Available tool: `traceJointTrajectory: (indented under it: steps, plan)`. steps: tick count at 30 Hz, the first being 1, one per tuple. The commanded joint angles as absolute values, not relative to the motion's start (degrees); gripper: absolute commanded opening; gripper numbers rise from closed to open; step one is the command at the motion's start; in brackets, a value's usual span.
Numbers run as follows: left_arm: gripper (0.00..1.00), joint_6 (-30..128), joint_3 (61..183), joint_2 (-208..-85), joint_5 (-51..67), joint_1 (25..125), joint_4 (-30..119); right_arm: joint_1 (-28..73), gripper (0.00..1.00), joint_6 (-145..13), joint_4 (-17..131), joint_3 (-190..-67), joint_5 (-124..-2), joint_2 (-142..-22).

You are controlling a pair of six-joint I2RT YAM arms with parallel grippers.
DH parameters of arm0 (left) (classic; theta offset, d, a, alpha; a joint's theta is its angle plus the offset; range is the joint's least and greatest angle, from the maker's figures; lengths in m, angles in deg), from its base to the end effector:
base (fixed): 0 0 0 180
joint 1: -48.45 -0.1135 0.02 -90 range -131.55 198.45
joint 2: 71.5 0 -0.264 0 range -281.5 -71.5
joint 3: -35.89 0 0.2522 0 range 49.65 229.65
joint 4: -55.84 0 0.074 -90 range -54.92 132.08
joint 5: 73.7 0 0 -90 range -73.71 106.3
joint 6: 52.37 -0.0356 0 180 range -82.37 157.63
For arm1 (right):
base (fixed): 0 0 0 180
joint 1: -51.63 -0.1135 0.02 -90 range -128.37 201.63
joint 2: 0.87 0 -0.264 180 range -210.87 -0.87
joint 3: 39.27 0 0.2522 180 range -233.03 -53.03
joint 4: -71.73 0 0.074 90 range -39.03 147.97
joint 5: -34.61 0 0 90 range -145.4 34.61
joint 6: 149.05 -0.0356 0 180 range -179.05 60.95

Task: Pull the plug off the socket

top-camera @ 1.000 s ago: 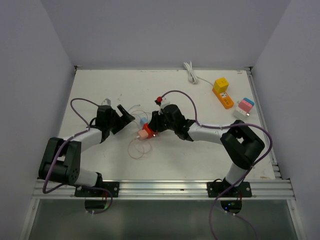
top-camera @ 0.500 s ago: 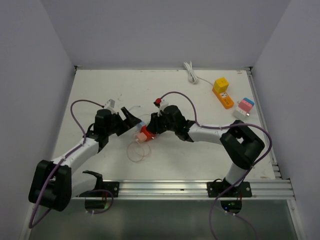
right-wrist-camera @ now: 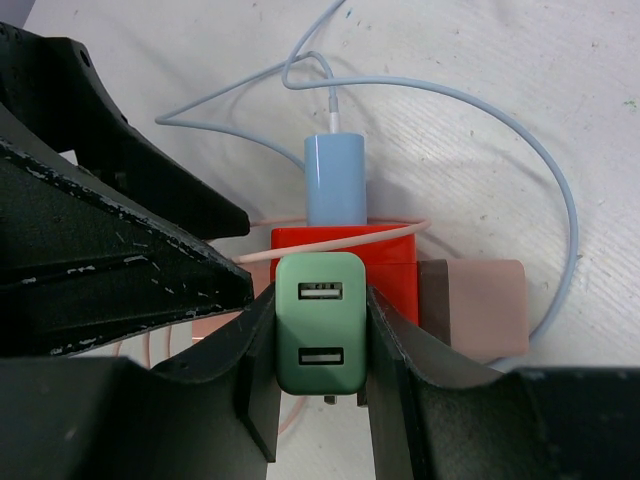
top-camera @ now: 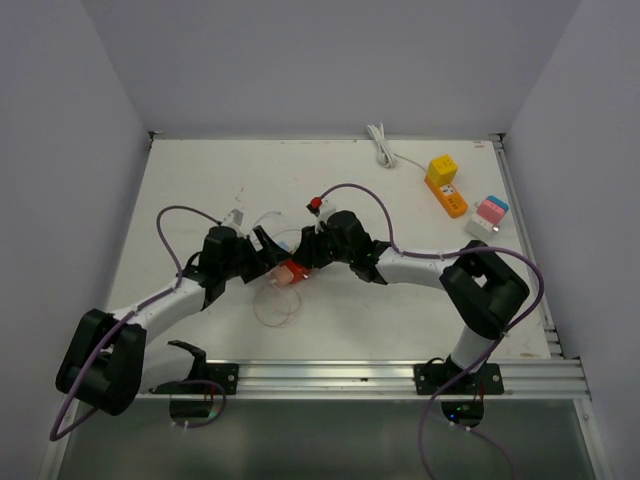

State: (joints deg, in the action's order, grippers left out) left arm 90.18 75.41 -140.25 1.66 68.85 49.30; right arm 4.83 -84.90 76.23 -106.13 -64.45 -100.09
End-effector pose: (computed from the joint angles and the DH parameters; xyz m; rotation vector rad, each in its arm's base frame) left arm 0.2147 -0.0894 0.1730 -0.5018 2.2990 -0.9573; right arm 0.2505 0.2749 0.1881 -0.5001 2.1307 0.9198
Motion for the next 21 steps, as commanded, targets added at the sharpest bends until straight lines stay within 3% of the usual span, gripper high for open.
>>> traceJointTrajectory:
  steps: [1,21]
  plan:
    - [0.88,90.88,75.05,-141.10,2.32,69.10,52.43,4.52,0.00,-83.31,76.43,-105.15,-66.38,-97.64]
    - [0.86,104.68,71.97,-150.60,-0.23,69.54,67.65,4.26,0.00,-88.84,83.02,-102.77,-67.79,-98.34]
